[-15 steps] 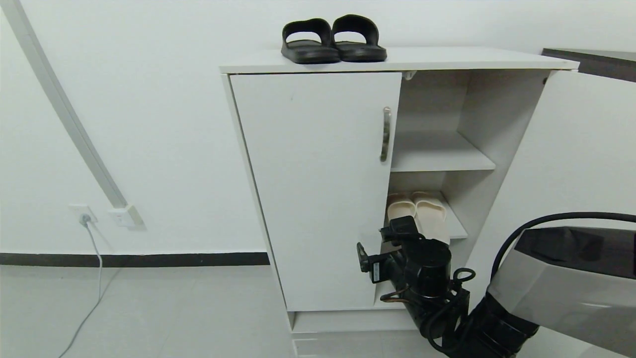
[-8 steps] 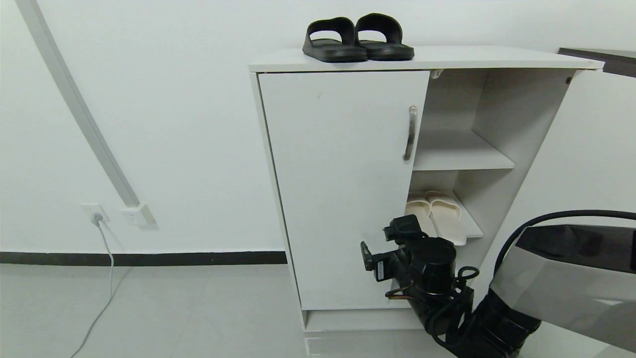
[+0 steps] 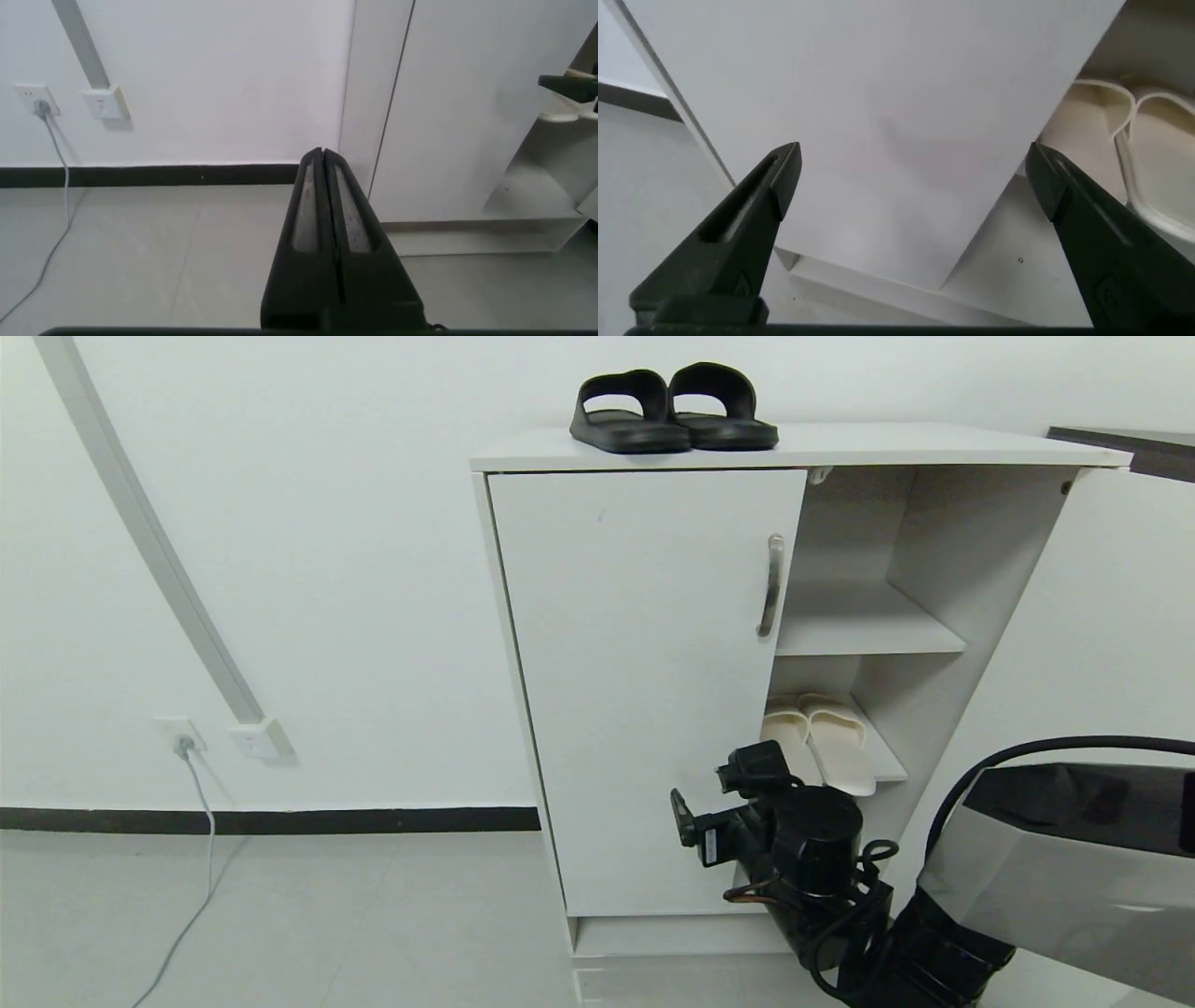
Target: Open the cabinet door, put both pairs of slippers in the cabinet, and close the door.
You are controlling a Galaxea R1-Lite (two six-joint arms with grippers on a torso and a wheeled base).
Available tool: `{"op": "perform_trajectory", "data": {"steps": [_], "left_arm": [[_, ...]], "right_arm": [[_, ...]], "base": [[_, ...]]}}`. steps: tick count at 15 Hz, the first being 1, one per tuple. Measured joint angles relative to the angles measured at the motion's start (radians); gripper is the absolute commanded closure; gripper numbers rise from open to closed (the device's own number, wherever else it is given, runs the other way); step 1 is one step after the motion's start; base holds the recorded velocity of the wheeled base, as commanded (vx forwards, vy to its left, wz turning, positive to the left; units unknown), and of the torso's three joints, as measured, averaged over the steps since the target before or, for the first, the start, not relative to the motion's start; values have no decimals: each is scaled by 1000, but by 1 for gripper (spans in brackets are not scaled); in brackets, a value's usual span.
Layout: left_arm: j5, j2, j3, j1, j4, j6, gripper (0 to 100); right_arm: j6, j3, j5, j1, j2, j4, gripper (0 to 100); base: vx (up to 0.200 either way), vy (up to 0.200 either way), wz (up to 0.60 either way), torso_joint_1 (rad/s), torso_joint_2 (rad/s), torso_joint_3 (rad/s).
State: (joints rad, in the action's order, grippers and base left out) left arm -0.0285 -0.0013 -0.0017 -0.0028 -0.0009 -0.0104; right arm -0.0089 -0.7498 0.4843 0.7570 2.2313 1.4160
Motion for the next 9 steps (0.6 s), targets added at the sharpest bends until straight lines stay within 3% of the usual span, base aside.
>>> {"op": "perform_trajectory", "data": {"steps": [4,7,9], "left_arm": [[0,0,0,0,2,0,100],[1,0,1,-1,2,1,100],[1,0,0,0,0,1,100]], "right_arm": [[-25,10,-13,0,7,43,0],[-26,17,-18,3,8,43,0],[-26,23,-23,2,11,61,0]], "base": [[0,0,0,-1,-41,-44],[0,0,0,19,-190,-333],[0,0,0,44,-540,-359]]}}
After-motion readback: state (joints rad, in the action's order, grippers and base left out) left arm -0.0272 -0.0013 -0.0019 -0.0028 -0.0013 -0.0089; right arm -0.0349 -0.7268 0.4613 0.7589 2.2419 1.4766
